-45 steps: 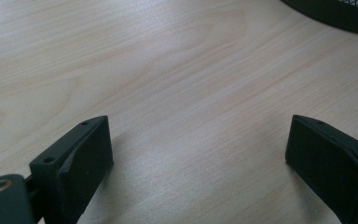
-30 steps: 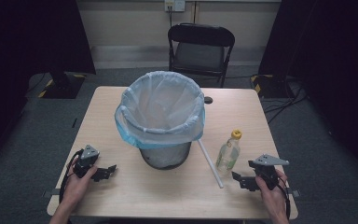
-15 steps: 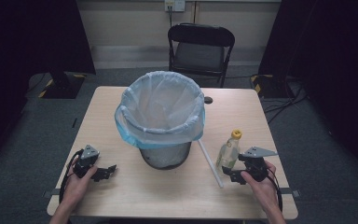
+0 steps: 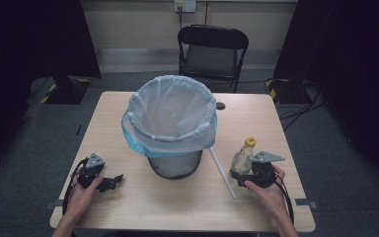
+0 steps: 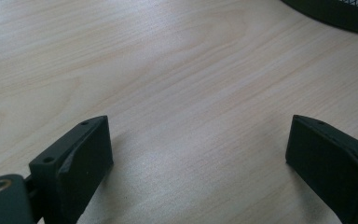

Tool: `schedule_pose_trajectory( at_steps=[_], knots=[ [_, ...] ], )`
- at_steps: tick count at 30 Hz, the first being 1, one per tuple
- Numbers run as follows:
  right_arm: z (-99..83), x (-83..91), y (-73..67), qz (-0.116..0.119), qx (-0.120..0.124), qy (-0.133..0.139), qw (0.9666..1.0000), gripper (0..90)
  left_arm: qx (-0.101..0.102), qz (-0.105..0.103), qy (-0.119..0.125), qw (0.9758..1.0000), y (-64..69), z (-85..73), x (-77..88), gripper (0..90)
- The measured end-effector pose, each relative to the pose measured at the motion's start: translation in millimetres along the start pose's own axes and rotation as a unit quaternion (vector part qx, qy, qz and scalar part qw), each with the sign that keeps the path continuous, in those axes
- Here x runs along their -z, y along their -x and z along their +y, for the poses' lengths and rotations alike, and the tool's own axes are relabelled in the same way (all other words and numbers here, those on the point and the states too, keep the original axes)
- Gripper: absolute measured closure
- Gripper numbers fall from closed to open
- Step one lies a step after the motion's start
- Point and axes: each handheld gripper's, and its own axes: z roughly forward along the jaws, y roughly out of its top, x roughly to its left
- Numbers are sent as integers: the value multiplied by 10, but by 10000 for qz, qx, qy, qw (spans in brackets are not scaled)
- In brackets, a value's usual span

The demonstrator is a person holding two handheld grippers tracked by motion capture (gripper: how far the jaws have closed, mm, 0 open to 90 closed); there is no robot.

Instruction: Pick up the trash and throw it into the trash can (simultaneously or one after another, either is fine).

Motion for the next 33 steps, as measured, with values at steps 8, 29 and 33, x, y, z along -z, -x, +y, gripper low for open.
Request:
schedule_pose_trajectory(
  at_steps=[8, 29, 33],
  knots=[
    [-54, -74, -61, -152, 97, 74, 9998, 209, -9, -1, -7, 10000, -1, 0, 1, 66],
    [-12, -101, -33, -290, -201, -160, 9992, 278, 2, 0, 1, 10000, 0, 0, 0, 66],
    [-3, -79, -41, -292, -196, -118, 9993, 279, 6, 19, -5, 10000, 2, 1, -2, 63]
  ],
)
